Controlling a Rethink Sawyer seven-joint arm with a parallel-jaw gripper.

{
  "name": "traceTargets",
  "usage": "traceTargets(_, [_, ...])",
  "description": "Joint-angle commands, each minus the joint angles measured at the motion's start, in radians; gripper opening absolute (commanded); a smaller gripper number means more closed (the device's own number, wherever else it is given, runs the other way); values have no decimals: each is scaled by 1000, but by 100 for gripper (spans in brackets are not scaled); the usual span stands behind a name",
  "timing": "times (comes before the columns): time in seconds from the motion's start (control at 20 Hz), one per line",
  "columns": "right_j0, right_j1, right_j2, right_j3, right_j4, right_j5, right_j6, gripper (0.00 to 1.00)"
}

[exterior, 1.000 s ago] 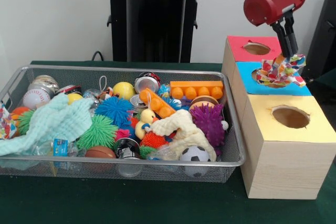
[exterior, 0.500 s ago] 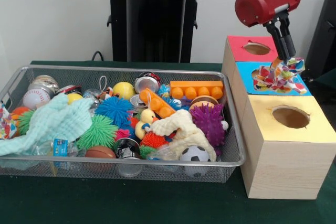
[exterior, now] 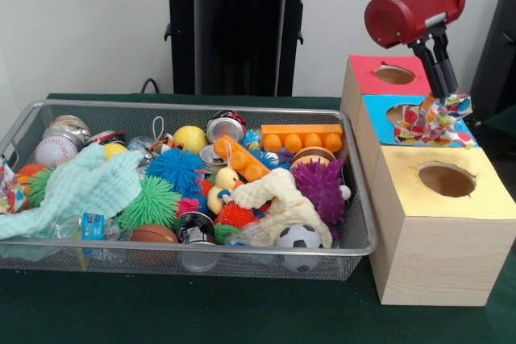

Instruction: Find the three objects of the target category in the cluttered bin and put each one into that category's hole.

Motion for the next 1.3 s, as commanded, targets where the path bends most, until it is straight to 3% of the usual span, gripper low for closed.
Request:
traceTargets(0.05, [23, 67, -76, 5, -51, -36, 116, 0])
traceTargets(0.5, [39, 85, -93, 4, -62, -81, 126, 0])
traceTargets(1.15, [9, 54, -45, 58, -66, -211, 140, 0])
traceTargets(1.3, [12, 52, -50, 57, -64, -204, 131, 0])
